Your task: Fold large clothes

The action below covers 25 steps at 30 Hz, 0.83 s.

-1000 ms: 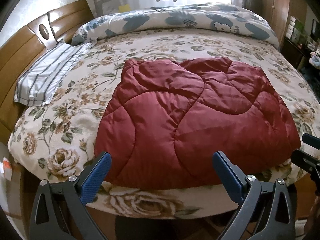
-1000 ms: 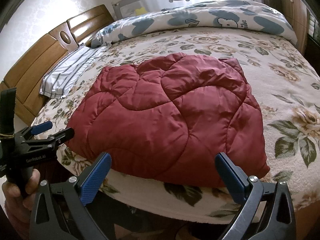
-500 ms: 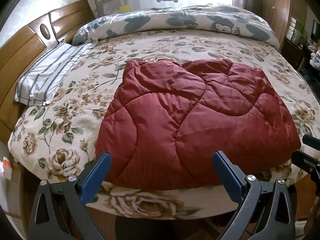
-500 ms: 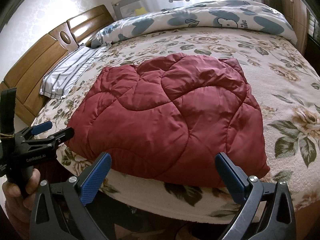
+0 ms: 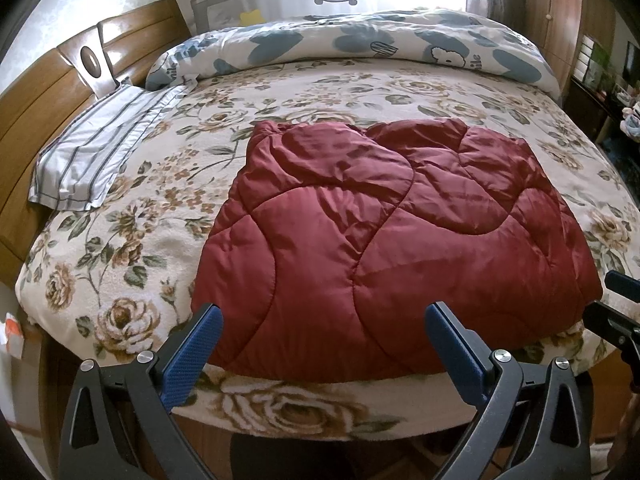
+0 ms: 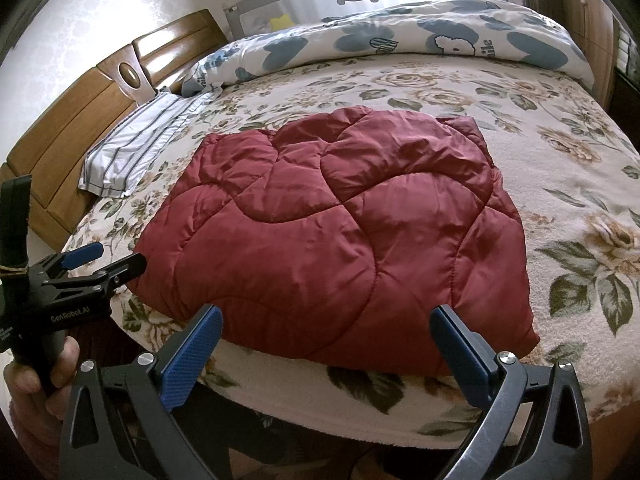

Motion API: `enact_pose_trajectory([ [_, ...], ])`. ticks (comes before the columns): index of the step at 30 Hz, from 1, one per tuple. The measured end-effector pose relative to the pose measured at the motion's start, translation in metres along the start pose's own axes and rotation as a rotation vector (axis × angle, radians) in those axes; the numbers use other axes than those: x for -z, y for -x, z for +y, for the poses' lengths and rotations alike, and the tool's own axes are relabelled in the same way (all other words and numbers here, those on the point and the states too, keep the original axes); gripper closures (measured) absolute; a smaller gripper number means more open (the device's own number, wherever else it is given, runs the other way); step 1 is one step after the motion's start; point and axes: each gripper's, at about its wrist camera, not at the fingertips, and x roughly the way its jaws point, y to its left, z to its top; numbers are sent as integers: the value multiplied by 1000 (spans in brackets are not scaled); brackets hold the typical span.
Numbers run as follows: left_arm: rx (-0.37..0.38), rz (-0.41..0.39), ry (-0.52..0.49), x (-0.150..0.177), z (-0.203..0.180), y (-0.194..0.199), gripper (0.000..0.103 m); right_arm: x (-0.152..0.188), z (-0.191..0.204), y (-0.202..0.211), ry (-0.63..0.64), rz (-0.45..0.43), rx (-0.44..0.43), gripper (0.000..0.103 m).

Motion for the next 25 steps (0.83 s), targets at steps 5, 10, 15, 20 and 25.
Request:
enact_pose_trajectory([
  [5,1,0,2,-2,0,-1,1,-1,0,0,2,0,-1,0],
  [10,-1,1,3,-2,0,-1,1,-1,-1,0,1,0,0,0],
  [15,2,1,3,-2,0,-2,1,-1,-2,0,1,0,-1,0],
  [20,1,2,2,-3,0,-3,1,-2,-1,-2,0,3,-2,0],
  [25,8,9,7,-9,0,-11,1,-6,-2,-5,-6,3,-1,0],
])
